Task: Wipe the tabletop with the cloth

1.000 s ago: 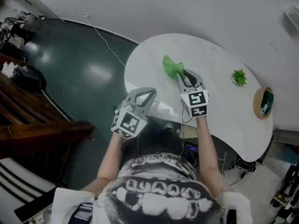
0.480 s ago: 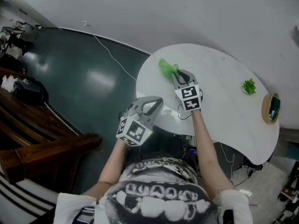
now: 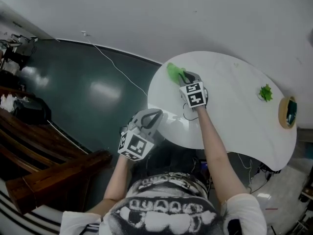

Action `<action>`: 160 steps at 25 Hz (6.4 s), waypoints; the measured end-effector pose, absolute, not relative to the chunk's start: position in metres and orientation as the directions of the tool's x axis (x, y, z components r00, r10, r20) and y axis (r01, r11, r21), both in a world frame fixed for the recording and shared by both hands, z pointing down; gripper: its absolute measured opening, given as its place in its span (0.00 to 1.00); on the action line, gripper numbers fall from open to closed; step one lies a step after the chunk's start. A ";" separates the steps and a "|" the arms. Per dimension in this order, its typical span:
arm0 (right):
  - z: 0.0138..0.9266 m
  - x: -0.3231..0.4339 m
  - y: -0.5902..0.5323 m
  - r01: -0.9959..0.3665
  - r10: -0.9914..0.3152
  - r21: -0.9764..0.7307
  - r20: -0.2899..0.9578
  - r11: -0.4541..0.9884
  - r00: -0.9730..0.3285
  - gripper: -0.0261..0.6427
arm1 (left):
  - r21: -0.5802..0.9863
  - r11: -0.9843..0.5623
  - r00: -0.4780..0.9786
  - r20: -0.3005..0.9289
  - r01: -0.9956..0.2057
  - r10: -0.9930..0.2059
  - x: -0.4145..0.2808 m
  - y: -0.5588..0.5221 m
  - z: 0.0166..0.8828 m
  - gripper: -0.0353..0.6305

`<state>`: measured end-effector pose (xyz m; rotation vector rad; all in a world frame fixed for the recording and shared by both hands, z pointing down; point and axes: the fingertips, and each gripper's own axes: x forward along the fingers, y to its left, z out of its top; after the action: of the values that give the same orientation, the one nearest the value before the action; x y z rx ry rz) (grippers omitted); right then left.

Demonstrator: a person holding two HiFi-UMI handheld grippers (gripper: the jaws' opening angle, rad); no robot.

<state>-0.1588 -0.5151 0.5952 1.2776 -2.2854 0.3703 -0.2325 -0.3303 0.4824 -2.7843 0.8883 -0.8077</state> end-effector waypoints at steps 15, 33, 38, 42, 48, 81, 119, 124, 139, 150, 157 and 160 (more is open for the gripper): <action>0.626 0.026 -0.486 -0.950 -0.748 0.102 0.643 0.296 -0.164 0.14 | -0.234 -0.889 0.759 0.464 -0.393 -0.458 -0.185 -0.321 0.491 0.06; 0.635 0.319 -0.356 -0.989 -0.725 0.140 0.678 -0.036 0.122 0.14 | -0.195 -0.909 0.799 0.433 -0.369 -0.418 -0.046 -0.273 0.473 0.06; 0.642 0.380 -0.321 -0.984 -0.699 0.164 0.695 -0.070 0.165 0.14 | -0.193 -0.905 0.792 0.439 -0.379 -0.425 -0.015 -0.258 0.478 0.06; 0.644 0.425 -0.297 -0.978 -0.687 0.167 0.697 -0.123 0.205 0.14 | -0.191 -0.905 0.800 0.425 -0.380 -0.425 0.015 -0.246 0.475 0.06; 0.646 0.472 -0.269 -0.967 -0.664 0.200 0.702 -0.161 0.256 0.13 | -0.189 -0.907 0.805 0.417 -0.377 -0.422 0.034 -0.237 0.475 0.06; 0.574 -0.162 -0.439 -0.847 -0.729 -0.093 0.465 0.524 -0.502 0.13 | -0.229 -0.785 0.638 0.476 -0.575 -0.606 -0.258 -0.312 0.496 0.06; 0.641 0.294 -0.241 -0.998 -0.737 0.039 0.673 -0.052 0.064 0.13 | -0.195 -0.945 0.847 0.424 -0.262 -0.322 0.016 -0.241 0.492 0.06; 0.640 0.389 -0.189 -0.985 -0.709 0.084 0.685 -0.153 0.169 0.13 | -0.197 -0.955 0.864 0.416 -0.220 -0.285 0.071 -0.220 0.490 0.06; 0.639 0.587 -0.066 -0.886 -0.563 0.199 0.709 -0.418 0.425 0.13 | -0.204 -0.969 0.864 0.454 -0.137 -0.218 0.141 -0.195 0.492 0.06; 0.622 0.579 -0.065 -0.875 -0.597 0.194 0.665 -0.443 0.449 0.13 | -0.207 -0.964 0.860 0.448 -0.166 -0.244 0.122 -0.193 0.493 0.06; 0.585 0.498 -0.106 -0.928 -0.709 0.183 0.603 -0.324 0.366 0.13 | -0.211 -0.951 0.853 0.429 -0.225 -0.297 0.070 -0.191 0.485 0.06; 0.575 0.439 -0.135 -0.957 -0.759 0.170 0.583 -0.236 0.291 0.13 | -0.211 -0.942 0.841 0.428 -0.263 -0.331 0.034 -0.191 0.485 0.06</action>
<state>0.4391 -0.1352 0.5750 2.0693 -1.5285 0.5272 0.0339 -0.1906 0.4848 -2.8753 0.4663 -0.7081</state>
